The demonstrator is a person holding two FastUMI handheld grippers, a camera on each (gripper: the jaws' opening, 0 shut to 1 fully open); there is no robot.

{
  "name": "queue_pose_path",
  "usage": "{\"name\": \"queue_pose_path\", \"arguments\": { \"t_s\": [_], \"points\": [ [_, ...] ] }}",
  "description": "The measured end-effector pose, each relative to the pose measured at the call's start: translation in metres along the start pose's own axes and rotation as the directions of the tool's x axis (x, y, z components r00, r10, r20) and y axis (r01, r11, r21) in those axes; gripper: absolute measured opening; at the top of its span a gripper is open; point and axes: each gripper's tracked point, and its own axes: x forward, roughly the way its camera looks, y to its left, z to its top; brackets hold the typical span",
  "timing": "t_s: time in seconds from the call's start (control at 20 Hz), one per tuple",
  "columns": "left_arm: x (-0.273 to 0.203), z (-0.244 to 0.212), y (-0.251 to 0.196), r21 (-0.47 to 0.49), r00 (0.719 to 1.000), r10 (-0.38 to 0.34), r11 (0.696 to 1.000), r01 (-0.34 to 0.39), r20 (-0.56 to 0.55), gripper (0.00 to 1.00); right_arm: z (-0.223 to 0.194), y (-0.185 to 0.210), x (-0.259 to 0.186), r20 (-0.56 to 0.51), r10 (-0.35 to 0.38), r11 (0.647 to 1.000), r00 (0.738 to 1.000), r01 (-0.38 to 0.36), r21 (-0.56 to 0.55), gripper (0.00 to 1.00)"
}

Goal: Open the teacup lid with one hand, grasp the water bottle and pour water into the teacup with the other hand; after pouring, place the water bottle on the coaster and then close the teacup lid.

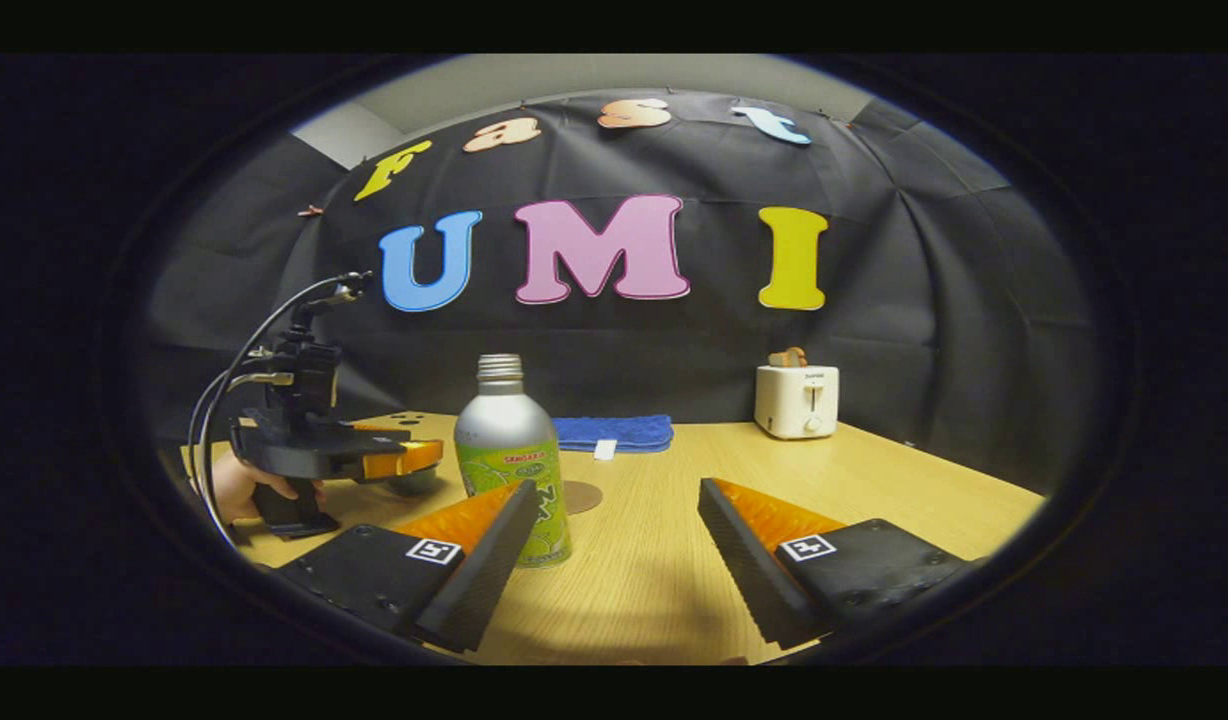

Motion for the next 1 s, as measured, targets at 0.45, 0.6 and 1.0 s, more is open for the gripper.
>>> {"name": "queue_pose_path", "arguments": {
  "t_s": [0.45, 0.6, 1.0],
  "points": [
    [0.005, -0.002, 0.004, -0.007, 0.999, 0.017, 1.0, -0.017, -0.033, 0.48, 0.0, 0.004, -0.001, -0.002, 0.021, 1.0, 1.0, -0.021, 0.001, 0.99],
    [0.007, -0.003, 0.003, -0.008, 0.999, 0.016, 1.0, -0.016, -0.034, 0.36, 0.0, 0.004, -0.001, -0.002, 0.023, 1.0, 1.0, -0.023, 0.001, 0.99],
    [-0.007, 0.011, 0.012, -0.081, 0.997, 0.03, 0.996, -0.024, 0.074, 0.33, 0.0, 0.021, -0.006, -0.005, 0.111, 0.994, 0.994, -0.111, 0.005, 0.99]
  ]
}}
